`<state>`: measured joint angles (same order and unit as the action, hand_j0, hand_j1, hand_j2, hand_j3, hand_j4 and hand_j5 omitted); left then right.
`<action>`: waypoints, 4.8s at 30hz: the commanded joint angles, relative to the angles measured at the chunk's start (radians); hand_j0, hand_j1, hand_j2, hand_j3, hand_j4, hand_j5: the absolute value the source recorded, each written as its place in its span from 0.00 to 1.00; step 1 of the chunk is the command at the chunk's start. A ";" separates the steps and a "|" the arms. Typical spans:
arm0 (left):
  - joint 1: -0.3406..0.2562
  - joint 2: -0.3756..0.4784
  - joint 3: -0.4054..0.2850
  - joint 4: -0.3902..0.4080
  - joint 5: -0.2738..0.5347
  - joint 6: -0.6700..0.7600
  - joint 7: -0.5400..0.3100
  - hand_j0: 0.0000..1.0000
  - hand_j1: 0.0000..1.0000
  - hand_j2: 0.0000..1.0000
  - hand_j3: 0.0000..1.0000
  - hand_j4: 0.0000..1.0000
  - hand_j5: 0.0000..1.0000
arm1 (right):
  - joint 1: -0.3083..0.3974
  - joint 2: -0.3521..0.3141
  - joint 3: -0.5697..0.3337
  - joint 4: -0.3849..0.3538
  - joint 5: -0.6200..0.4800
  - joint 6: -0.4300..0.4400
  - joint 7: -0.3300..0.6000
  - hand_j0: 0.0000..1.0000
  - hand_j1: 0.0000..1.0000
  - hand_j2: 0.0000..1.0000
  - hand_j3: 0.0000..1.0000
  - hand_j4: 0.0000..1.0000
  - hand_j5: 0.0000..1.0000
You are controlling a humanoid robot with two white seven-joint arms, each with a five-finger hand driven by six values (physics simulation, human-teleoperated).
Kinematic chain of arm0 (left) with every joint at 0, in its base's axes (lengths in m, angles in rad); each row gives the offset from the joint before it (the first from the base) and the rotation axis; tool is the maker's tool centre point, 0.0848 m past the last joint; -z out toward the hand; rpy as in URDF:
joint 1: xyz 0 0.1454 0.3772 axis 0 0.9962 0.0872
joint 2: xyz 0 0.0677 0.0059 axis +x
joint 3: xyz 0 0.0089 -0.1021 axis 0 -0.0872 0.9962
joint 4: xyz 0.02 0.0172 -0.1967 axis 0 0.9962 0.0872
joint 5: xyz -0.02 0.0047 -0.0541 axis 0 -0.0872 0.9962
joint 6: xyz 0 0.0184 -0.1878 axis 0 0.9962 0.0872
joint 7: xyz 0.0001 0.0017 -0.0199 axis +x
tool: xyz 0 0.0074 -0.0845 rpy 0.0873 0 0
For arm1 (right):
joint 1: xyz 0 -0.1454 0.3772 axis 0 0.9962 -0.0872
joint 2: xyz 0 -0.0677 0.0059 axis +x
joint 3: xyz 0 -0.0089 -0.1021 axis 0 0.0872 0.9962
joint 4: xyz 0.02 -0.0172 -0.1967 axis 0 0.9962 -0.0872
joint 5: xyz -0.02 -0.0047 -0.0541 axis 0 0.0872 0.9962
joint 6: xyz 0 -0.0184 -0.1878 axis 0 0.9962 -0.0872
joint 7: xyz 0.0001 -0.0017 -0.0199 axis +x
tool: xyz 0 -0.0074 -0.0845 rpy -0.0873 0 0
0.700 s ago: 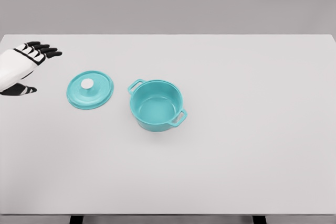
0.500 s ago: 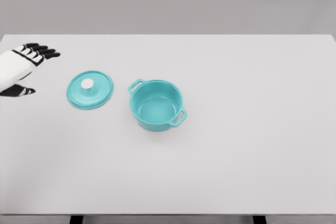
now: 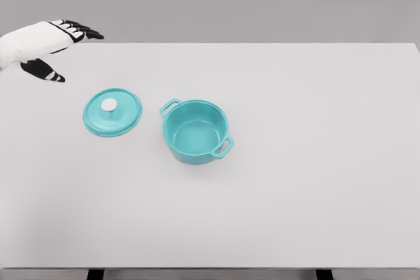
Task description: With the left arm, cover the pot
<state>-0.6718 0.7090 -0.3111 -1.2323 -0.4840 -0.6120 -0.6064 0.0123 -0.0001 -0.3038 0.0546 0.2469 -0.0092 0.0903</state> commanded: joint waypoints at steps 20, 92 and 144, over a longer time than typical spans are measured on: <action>-0.012 -0.103 -0.163 0.178 0.019 0.001 -0.004 0.81 0.81 0.81 0.81 0.81 0.81 | 0.000 0.000 0.000 -0.001 0.000 0.000 0.000 1.00 1.00 1.00 1.00 1.00 1.00; -0.005 -0.080 -0.212 0.131 -0.053 0.001 -0.004 0.70 0.70 0.70 0.70 0.70 0.70 | 0.000 0.000 0.000 -0.001 0.000 0.000 0.000 1.00 1.00 1.00 1.00 1.00 1.00; 0.015 0.052 -0.212 -0.122 -0.033 0.001 -0.004 0.53 0.53 0.53 0.53 0.53 0.53 | 0.000 0.000 0.000 0.001 0.000 0.000 0.000 1.00 1.00 1.00 1.00 1.00 1.00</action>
<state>-0.6565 0.7417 -0.5237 -1.3233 -0.5229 -0.6138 -0.6114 0.0123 -0.0001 -0.3038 0.0546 0.2469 -0.0092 0.0903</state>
